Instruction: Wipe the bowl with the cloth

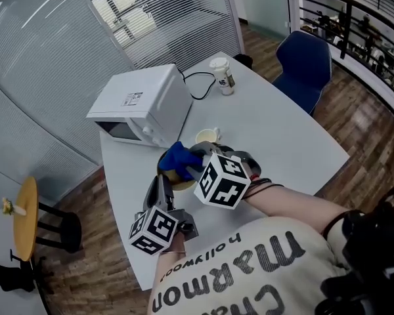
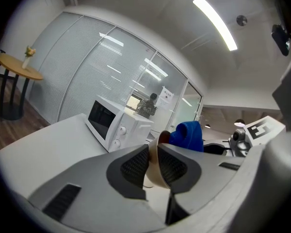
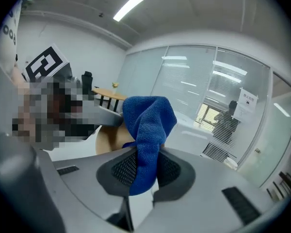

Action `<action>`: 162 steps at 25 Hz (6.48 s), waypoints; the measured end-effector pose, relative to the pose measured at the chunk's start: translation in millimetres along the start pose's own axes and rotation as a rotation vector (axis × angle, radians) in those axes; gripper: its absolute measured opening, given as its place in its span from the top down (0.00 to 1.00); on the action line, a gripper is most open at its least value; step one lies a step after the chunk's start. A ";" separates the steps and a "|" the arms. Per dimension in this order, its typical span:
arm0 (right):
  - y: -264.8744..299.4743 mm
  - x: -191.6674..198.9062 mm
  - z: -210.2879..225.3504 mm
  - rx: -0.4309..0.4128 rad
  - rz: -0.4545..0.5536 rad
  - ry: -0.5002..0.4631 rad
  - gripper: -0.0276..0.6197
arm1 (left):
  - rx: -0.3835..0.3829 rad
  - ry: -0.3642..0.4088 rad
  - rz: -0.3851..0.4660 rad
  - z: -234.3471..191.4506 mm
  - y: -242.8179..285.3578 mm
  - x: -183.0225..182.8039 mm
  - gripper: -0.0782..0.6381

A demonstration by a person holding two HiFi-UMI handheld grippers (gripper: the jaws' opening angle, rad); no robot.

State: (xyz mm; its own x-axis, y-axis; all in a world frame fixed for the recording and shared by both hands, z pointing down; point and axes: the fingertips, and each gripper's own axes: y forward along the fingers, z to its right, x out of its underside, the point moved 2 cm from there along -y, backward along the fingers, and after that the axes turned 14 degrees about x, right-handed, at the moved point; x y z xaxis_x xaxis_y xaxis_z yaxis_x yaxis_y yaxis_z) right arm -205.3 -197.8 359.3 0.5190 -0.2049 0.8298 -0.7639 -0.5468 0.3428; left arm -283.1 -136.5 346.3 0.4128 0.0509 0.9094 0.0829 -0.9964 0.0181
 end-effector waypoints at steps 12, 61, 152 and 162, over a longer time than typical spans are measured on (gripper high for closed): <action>-0.7 -10.3 25.5 -0.009 0.020 0.246 0.86 | -0.004 0.034 -0.052 -2.0 3.1 7.9 0.81; -12.5 7.0 -24.1 -0.211 -0.079 0.769 0.86 | 0.029 0.254 -0.042 46.7 -0.9 3.8 0.81; -82.7 197.7 18.8 0.179 -0.289 0.973 0.86 | -0.141 -0.271 -0.325 -96.8 -40.2 149.7 0.59; -82.7 147.4 38.6 0.031 -0.141 0.854 0.86 | -0.071 -0.039 -0.201 1.1 -60.1 93.2 0.90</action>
State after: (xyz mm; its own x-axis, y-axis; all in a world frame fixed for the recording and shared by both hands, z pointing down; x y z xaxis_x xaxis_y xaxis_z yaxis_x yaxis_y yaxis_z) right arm -50.8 -214.1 436.3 0.1333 0.5397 0.8312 -0.6966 -0.5455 0.4660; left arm -248.6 -71.8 429.6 0.4293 0.2501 0.8679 0.1031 -0.9682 0.2280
